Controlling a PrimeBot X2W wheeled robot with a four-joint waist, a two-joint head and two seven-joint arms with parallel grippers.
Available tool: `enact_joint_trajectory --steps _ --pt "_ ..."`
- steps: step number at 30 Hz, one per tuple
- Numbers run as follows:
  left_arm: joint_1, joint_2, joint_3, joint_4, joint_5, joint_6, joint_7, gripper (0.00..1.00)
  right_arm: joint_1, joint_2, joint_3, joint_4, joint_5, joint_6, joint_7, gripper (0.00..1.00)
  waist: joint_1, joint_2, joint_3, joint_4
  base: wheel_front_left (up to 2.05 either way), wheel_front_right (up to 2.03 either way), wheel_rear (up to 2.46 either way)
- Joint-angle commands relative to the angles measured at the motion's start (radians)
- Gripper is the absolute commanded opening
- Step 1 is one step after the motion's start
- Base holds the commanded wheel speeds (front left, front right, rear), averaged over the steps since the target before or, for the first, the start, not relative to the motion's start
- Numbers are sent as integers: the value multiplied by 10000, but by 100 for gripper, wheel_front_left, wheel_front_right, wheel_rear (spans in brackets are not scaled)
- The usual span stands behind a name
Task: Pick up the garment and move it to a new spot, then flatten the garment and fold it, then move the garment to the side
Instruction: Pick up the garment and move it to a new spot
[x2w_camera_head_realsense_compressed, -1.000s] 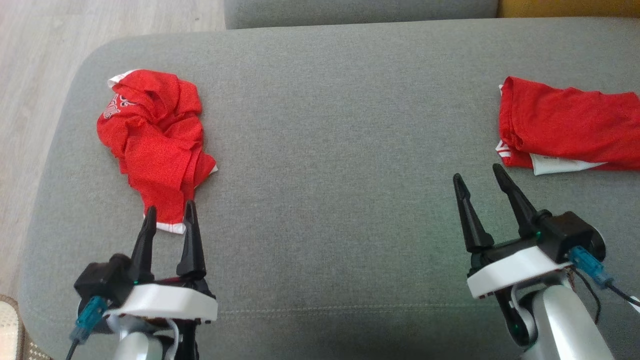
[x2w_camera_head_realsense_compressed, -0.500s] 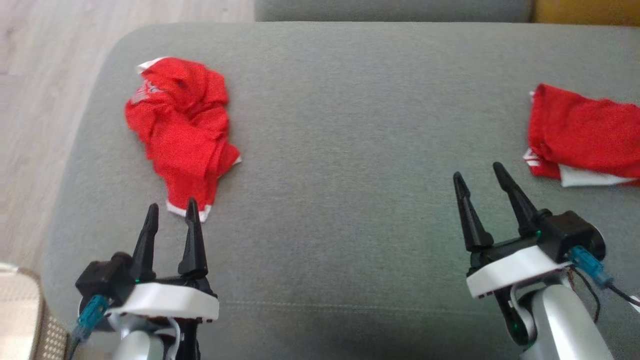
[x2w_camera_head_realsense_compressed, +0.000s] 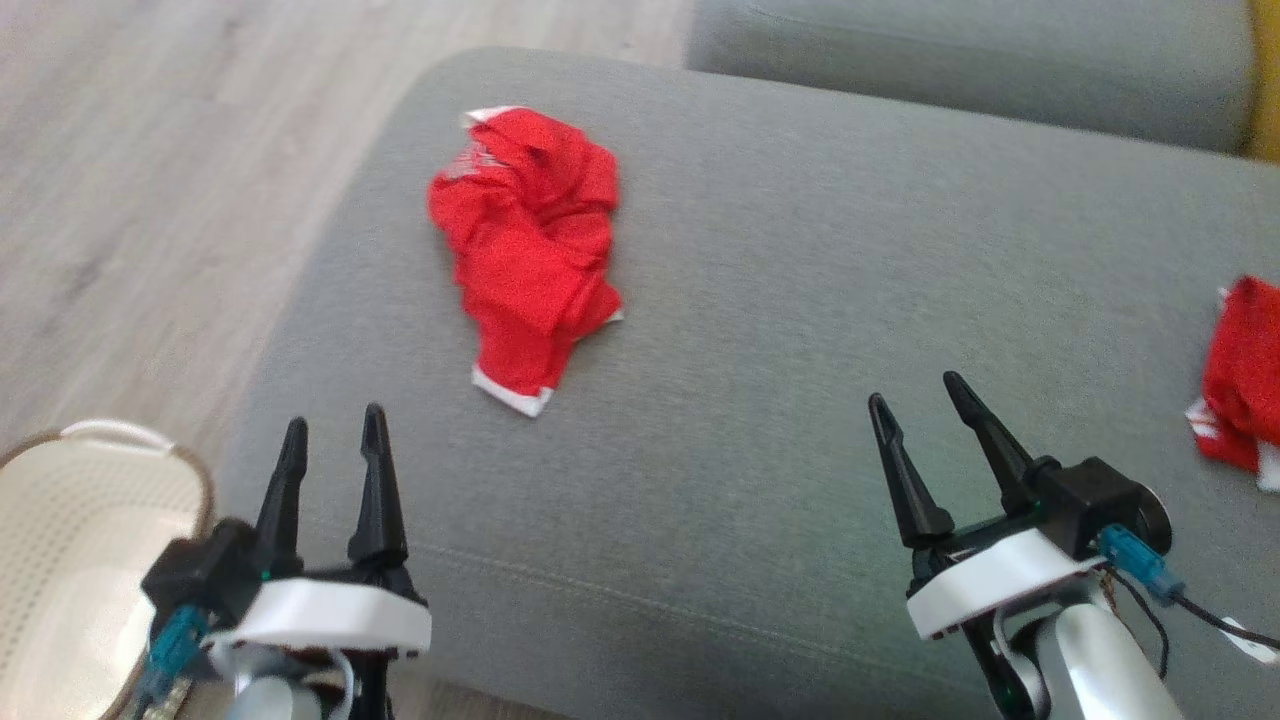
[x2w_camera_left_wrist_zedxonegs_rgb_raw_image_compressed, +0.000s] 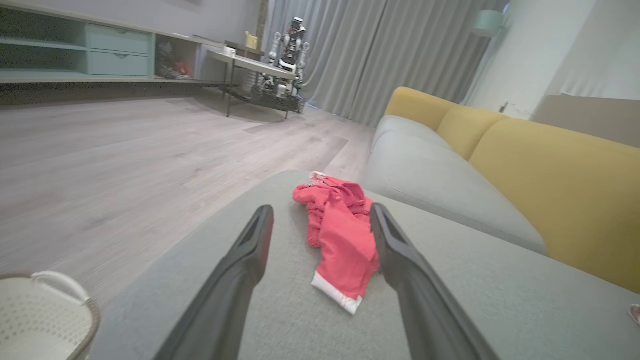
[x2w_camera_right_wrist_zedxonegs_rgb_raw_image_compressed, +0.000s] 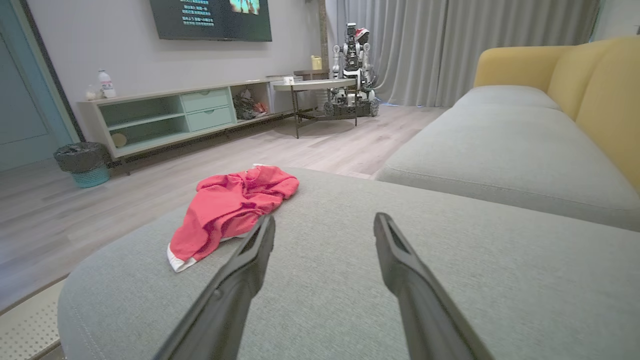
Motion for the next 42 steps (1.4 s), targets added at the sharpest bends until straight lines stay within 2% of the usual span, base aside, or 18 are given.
enact_joint_trajectory --steps 1,11,25,31,38,42 --pt "-78 58 405 -371 26 78 -51 100 -192 16 255 -303 60 -4 -93 100 0 -1 -265 468 0 0 0" --pt "347 58 441 -480 103 105 -51 100 -13 16 570 -126 138 -4 -93 100 0 -1 -530 1350 0 0 0" --pt "372 58 575 -571 212 64 -51 100 21 16 625 -103 131 -4 -93 100 0 -1 -439 1395 0 0 0" --pt "-53 58 886 -505 63 85 -51 100 -174 16 457 -279 -267 -4 -93 100 0 -1 192 1183 0 0 0" --pt "-1431 63 1189 103 249 -503 -51 100 -733 16 54 -688 -1092 -4 -92 100 0 -1 1598 891 0 0 0" --pt "-2725 342 1416 826 314 -983 -51 100 -1055 -1 -25 -1264 -1630 -4 -21 100 0 -1 2524 636 0 0 0"
